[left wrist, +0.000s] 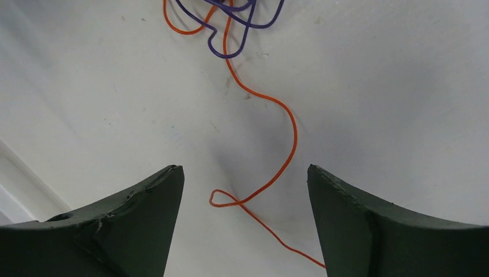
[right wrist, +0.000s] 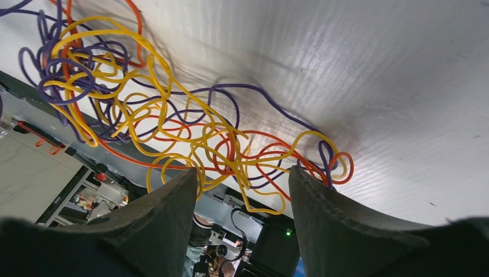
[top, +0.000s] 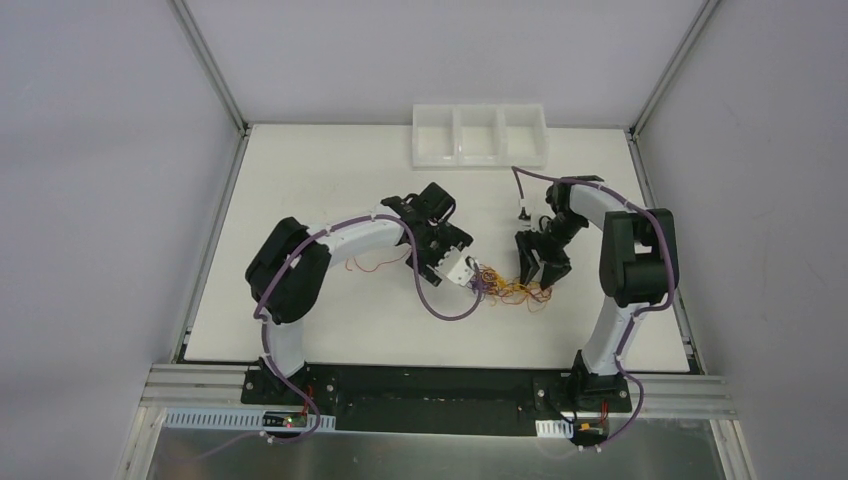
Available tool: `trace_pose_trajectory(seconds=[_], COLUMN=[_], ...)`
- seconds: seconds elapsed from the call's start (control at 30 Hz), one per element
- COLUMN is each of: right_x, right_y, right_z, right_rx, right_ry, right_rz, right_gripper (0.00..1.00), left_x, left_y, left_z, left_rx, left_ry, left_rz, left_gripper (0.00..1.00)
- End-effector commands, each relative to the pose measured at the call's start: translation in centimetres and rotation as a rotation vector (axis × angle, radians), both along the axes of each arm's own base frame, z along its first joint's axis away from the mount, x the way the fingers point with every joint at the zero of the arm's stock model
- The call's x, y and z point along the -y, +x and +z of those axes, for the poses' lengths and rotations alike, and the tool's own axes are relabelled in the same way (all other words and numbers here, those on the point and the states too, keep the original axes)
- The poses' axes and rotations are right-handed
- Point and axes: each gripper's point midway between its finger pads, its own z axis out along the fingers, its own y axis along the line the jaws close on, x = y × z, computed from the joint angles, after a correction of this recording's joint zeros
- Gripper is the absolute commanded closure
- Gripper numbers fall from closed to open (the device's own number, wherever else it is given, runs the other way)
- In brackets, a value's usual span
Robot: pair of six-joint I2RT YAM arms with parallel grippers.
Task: Untangle the cables
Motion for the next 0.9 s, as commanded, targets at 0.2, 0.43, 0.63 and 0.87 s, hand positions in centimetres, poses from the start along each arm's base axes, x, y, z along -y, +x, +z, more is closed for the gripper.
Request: trace_pose_trajectory(seconds=[0.2,0.43,0.63,0.87], right_x=[3.6,6.1,7.1,7.6], right_y=[-0.4,-2.3,-2.6,-2.8], right_z=[-2.2,-4.3,-4.5,-4.2], right_rx=[0.028,0.018,0.003,0.004], right_ry=[-0.186,-0.280,-0.282,-0.297], right_rz=[0.099,0.151,0.132,0.136], right_gripper=[0.49,0.50,0.50,0.51], left_x=[-3.7,-13.8,-22.6,-27.9], left_y=[3.3,1.8,1.2,2.7], left_z=[-0.7,5.5,7.0,10.1], left_rx=[0.153,0.107,0.055,0.062], left_ry=[0.124,-0.042,-0.038,-0.095], left_rz=[0.087,0.367,0.571,0.764], left_gripper=[1.00,1.00,1.00,1.00])
